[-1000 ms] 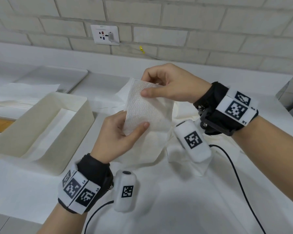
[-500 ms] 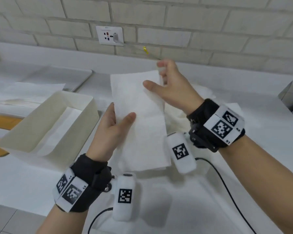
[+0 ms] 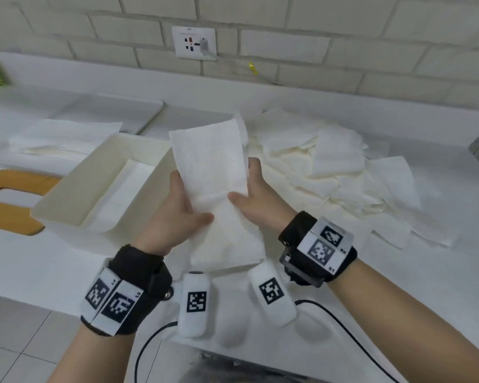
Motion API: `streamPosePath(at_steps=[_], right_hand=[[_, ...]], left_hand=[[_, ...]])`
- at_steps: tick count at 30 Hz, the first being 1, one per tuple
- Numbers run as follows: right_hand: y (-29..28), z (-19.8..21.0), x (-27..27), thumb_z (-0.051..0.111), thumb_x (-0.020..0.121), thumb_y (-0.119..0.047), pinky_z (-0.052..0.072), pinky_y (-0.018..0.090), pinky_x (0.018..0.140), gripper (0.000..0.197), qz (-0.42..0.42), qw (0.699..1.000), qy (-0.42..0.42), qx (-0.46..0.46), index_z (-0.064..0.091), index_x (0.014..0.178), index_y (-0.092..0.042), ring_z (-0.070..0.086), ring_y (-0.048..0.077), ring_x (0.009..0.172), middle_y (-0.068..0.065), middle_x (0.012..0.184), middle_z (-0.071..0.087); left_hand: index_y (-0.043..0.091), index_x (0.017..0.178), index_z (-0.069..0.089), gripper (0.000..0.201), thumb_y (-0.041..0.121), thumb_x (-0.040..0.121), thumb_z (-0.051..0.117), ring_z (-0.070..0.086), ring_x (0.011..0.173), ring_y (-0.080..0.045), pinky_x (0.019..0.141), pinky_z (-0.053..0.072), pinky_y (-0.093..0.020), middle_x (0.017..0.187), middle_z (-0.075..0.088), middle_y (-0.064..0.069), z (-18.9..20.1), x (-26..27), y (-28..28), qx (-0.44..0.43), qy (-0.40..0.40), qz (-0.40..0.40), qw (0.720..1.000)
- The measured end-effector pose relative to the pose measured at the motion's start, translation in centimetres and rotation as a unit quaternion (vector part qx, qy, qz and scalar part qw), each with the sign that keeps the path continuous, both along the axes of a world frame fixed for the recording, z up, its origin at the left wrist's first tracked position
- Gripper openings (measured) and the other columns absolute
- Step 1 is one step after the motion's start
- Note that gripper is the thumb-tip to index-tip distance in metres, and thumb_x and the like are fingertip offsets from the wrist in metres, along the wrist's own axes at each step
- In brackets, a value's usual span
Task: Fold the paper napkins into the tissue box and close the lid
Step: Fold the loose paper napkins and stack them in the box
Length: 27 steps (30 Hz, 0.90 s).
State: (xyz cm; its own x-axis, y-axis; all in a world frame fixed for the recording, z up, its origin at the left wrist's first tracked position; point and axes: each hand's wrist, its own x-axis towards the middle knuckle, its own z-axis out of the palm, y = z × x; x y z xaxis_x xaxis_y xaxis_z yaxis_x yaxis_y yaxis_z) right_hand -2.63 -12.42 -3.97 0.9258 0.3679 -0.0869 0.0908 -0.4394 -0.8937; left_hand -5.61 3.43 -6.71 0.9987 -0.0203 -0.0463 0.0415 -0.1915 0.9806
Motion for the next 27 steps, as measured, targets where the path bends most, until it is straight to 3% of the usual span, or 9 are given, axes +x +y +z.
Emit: streamPosePath(at_steps=[3, 7, 9, 12, 16, 18, 21, 23, 27], right_hand=[[0.3, -0.2, 0.0, 0.048, 0.089, 0.0, 0.052, 0.037, 0.087, 0.065, 0.011, 0.994, 0.077, 0.077, 0.013, 0.138, -0.023, 0.057, 0.019, 0.101, -0.005, 0.106, 0.053], [0.6, -0.2, 0.3, 0.046, 0.093, -0.002, 0.052, 0.021, 0.069, 0.062, -0.002, 0.98, 0.129, 0.152, 0.018, 0.139, -0.031, 0.061, 0.011, 0.083, -0.002, 0.1, 0.061], [1.1, -0.3, 0.1, 0.044, 0.096, -0.009, 0.05, 0.029, 0.089, 0.06, -0.012, 0.986, 0.107, 0.125, 0.014, 0.144, -0.028, 0.059, 0.013, 0.102, -0.003, 0.121, 0.056], [1.9, -0.3, -0.2, 0.039, 0.097, -0.011, 0.038, 0.034, 0.105, 0.063, -0.004, 0.999, 0.036, 0.035, 0.005, 0.147, -0.027, 0.045, 0.017, 0.125, -0.006, 0.144, 0.035], [2.2, 0.2, -0.6, 0.035, 0.098, -0.011, 0.044, 0.03, 0.074, 0.035, -0.034, 0.999, -0.005, 0.001, 0.023, 0.13, -0.016, 0.056, 0.027, 0.093, -0.001, 0.101, 0.053], [2.5, 0.4, -0.7, 0.034, 0.098, -0.009, 0.045, 0.034, 0.073, 0.019, -0.037, 0.999, 0.002, 0.003, 0.027, 0.114, -0.012, 0.054, 0.029, 0.091, 0.007, 0.096, 0.053], [3.2, 0.6, -0.9, 0.031, 0.098, -0.007, 0.045, 0.033, 0.078, 0.014, -0.058, 0.994, -0.038, 0.083, 0.023, 0.108, -0.011, 0.051, 0.019, 0.087, -0.002, 0.09, 0.048], [3.5, 0.4, -1.1, 0.031, 0.099, -0.006, 0.044, 0.028, 0.076, 0.015, -0.072, 0.986, -0.063, 0.138, 0.02, 0.106, -0.013, 0.047, 0.008, 0.084, -0.011, 0.089, 0.041], [3.8, -2.0, -1.6, 0.035, 0.099, -0.013, 0.04, 0.02, 0.087, 0.028, -0.055, 0.992, 0.002, 0.113, 0.018, 0.121, -0.011, 0.051, 0.014, 0.111, -0.004, 0.114, 0.046]], left_hand=[[0.017, 0.13, 0.029, 0.076, 0.002, 0.065, 0.066, 0.062, 0.102, -0.021, 0.066, 0.053, -0.029, 0.11, 0.06, 0.001, 0.6, -0.6, 1.2, -0.02, 0.032, 0.0, 0.999], [0.036, 0.137, 0.032, 0.087, 0.006, 0.062, 0.061, 0.064, 0.1, -0.037, 0.064, 0.047, -0.041, 0.115, 0.065, -0.006, 0.7, -0.7, 2.5, -0.025, 0.038, -0.005, 0.999], [0.035, 0.138, 0.032, 0.085, 0.01, 0.063, 0.062, 0.066, 0.099, -0.028, 0.059, 0.051, -0.031, 0.118, 0.064, -0.001, 0.6, -0.6, 2.5, -0.009, 0.027, -0.016, 0.999], [0.028, 0.141, 0.035, 0.067, 0.014, 0.083, 0.065, 0.064, 0.107, -0.017, 0.078, 0.056, -0.036, 0.123, 0.063, 0.004, 0.6, -0.6, 1.8, -0.017, 0.023, -0.026, 0.999], [0.014, 0.127, 0.051, 0.04, 0.026, 0.088, 0.05, 0.063, 0.103, -0.021, 0.091, 0.05, -0.047, 0.114, 0.066, -0.003, 0.5, 0.1, 1.2, 0.09, -0.045, 0.056, 0.993], [0.01, 0.12, 0.05, 0.029, 0.017, 0.093, 0.046, 0.062, 0.1, -0.024, 0.089, 0.049, -0.048, 0.109, 0.064, -0.007, 0.5, 0.3, 1.0, 0.117, -0.078, 0.089, 0.986], [0.015, 0.125, 0.037, 0.03, 0.007, 0.097, 0.044, 0.056, 0.112, -0.016, 0.09, 0.049, -0.024, 0.121, 0.055, 0.0, 1.7, -0.4, 0.6, 0.058, -0.089, 0.055, 0.993], [0.015, 0.134, 0.026, 0.042, 0.007, 0.097, 0.045, 0.05, 0.118, -0.006, 0.078, 0.043, -0.003, 0.132, 0.046, 0.002, 2.2, -1.1, 0.4, 0.031, -0.096, 0.034, 0.994], [0.011, 0.137, 0.018, 0.048, 0.003, 0.097, 0.044, 0.049, 0.098, 0.02, 0.076, 0.043, -0.002, 0.122, 0.041, 0.013, 0.3, -1.2, -0.1, -0.031, -0.071, 0.043, 0.996]])
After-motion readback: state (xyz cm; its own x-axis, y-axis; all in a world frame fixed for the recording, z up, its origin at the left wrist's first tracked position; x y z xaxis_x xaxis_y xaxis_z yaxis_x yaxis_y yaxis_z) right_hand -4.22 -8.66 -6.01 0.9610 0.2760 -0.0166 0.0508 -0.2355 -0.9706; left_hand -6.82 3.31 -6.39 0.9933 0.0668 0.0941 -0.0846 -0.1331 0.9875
